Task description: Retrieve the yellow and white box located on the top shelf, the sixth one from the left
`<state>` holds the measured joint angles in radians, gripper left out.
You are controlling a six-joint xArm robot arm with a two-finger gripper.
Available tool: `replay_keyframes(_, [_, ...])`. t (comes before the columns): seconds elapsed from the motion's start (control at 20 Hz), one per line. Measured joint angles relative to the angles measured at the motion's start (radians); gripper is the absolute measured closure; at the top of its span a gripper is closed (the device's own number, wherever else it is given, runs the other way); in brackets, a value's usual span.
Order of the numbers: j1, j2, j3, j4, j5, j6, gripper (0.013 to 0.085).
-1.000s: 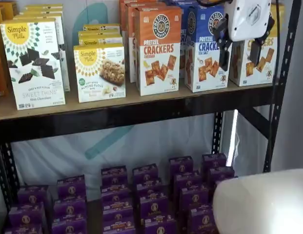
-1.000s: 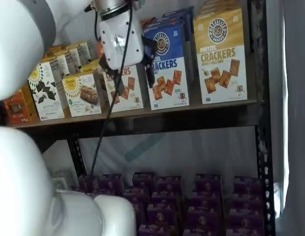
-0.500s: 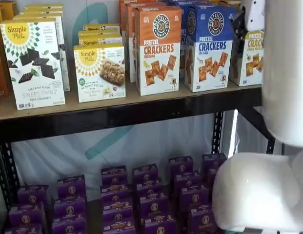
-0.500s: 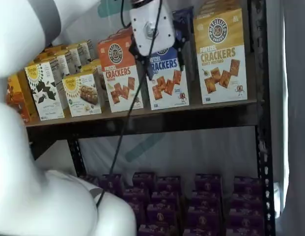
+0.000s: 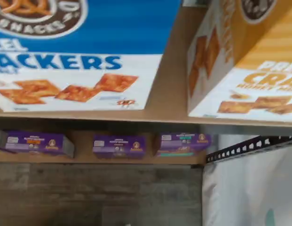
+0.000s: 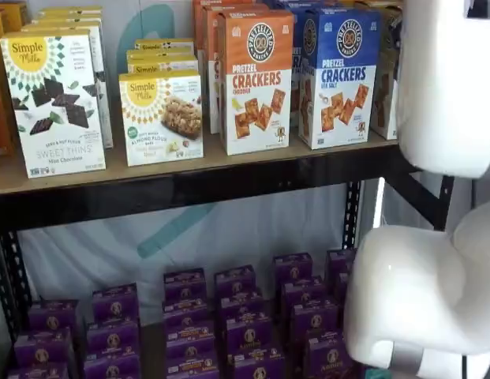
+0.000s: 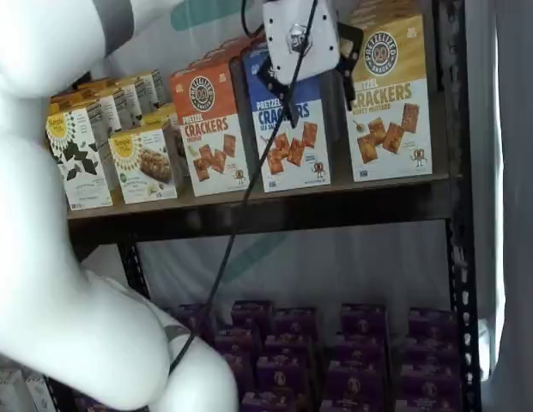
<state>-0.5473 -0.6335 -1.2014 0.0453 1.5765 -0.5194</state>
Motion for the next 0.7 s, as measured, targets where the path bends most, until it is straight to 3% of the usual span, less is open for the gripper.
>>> replay_keyframes(0.35, [-0.046, 0.062, -0.056, 0.011, -0.018, -0.044, 0.0130])
replay_keyframes(0.7, [-0.062, 0.084, -0.080, 0.019, -0.009, -0.060, 0.0130])
